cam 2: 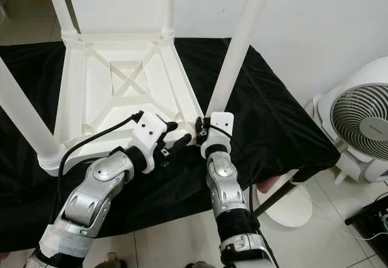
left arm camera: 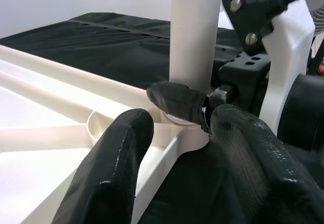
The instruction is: Building children table
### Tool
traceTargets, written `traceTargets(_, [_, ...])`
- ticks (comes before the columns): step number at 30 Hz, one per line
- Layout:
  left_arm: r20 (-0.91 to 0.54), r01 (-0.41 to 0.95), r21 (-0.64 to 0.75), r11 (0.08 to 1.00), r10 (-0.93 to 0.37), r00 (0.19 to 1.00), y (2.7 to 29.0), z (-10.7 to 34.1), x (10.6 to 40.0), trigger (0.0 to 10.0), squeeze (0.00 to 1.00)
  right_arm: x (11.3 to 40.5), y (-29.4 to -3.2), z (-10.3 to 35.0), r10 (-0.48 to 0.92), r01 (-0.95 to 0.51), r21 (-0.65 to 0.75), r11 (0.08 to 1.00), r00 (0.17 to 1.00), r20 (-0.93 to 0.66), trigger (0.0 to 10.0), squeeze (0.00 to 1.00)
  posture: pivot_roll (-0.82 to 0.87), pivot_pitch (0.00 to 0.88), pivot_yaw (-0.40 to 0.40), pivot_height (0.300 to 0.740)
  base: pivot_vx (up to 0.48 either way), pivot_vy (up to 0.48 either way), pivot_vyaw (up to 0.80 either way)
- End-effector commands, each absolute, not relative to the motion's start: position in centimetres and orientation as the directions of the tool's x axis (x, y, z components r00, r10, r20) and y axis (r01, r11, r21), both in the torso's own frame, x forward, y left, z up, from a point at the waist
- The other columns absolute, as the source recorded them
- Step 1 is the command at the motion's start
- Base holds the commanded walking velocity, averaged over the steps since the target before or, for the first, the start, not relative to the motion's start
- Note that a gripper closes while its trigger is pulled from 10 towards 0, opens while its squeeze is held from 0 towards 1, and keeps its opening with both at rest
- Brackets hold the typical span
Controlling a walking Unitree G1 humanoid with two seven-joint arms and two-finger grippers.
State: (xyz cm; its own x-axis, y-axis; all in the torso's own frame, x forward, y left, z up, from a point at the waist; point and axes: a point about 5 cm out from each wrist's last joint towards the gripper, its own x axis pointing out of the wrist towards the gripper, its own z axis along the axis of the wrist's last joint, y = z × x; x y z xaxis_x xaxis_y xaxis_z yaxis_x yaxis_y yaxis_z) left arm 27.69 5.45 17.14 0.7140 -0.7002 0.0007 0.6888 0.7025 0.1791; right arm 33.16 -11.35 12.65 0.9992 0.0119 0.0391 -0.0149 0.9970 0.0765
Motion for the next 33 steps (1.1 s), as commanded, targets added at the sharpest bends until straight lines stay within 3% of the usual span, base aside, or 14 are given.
traceTargets(1, [0.002,0.669,0.166,0.724,-0.679,0.734,5.5,17.1,27.8,10.0,0.0,32.8,-12.7,11.8,-0.021,0.021,0.085,0.996,1.0,-0.005,10.0,1.0,0.04,0.08,-0.067,0.74,0.0,0.0,0.0])
traceTargets(6, [0.006,0.664,0.167,0.729,-0.674,0.738,5.6,17.2,27.9,10.0,0.0,32.5,-13.7,11.9,0.016,-0.017,0.051,0.999,1.0,0.017,10.0,1.0,0.04,0.077,-0.069,0.74,0.0,0.0,0.0])
traceTargets(12, [0.004,0.662,0.172,0.729,-0.673,0.74,5.7,17.2,27.9,10.0,0.0,32.1,-15.2,11.6,0.172,-0.172,-0.004,0.985,0.985,-0.015,10.0,1.0,0.04,0.077,-0.07,0.74,0.0,0.0,0.0])
traceTargets(13, [0.004,0.662,0.172,0.729,-0.673,0.74,5.7,17.2,28.0,10.0,0.0,32.0,-15.4,11.7,0.203,-0.203,-0.015,0.979,0.979,-0.013,10.0,0.36,0.04,0.079,-0.07,0.74,0.0,0.0,0.0])
traceTargets(14, [0.005,0.662,0.172,0.729,-0.673,0.74,5.7,17.2,28.0,10.0,0.0,32.0,-15.8,11.9,0.249,-0.249,-0.024,0.968,0.968,-0.009,10.0,0.0,0.03,0.078,-0.069,0.74,0.0,0.0,0.0])
traceTargets(18, [0.007,0.664,0.171,0.728,-0.675,0.738,5.6,17.3,28.0,10.0,0.0,31.9,-16.5,12.3,0.344,-0.343,-0.063,0.937,0.939,0.005,10.0,0.0,0.03,0.08,-0.069,0.74,0.0,0.0,0.0])
traceTargets(20, [0.006,0.666,0.171,0.726,-0.677,0.736,5.7,17.3,27.9,10.0,0.0,32.0,-17.7,13.0,0.461,-0.456,-0.115,0.882,0.887,0.014,10.0,0.0,0.03,0.08,-0.063,0.74,0.0,0.0,0.0])
traceTargets(32, [0.009,0.666,0.178,0.724,-0.678,0.735,5.7,17.5,28.1,10.0,0.0,34.4,-17.6,14.6,0.592,-0.581,-0.181,0.794,0.806,0.01,10.0,0.0,0.04,0.071,-0.056,0.74,0.0,0.0,0.0])
traceTargets(33, [0.01,0.665,0.179,0.725,-0.677,0.736,5.7,17.5,28.1,10.0,0.0,34.8,-17.3,14.5,0.61,-0.599,-0.203,0.774,0.792,-0.011,4.4,0.0,0.05,0.071,-0.059,0.74,0.0,0.0,0.0])
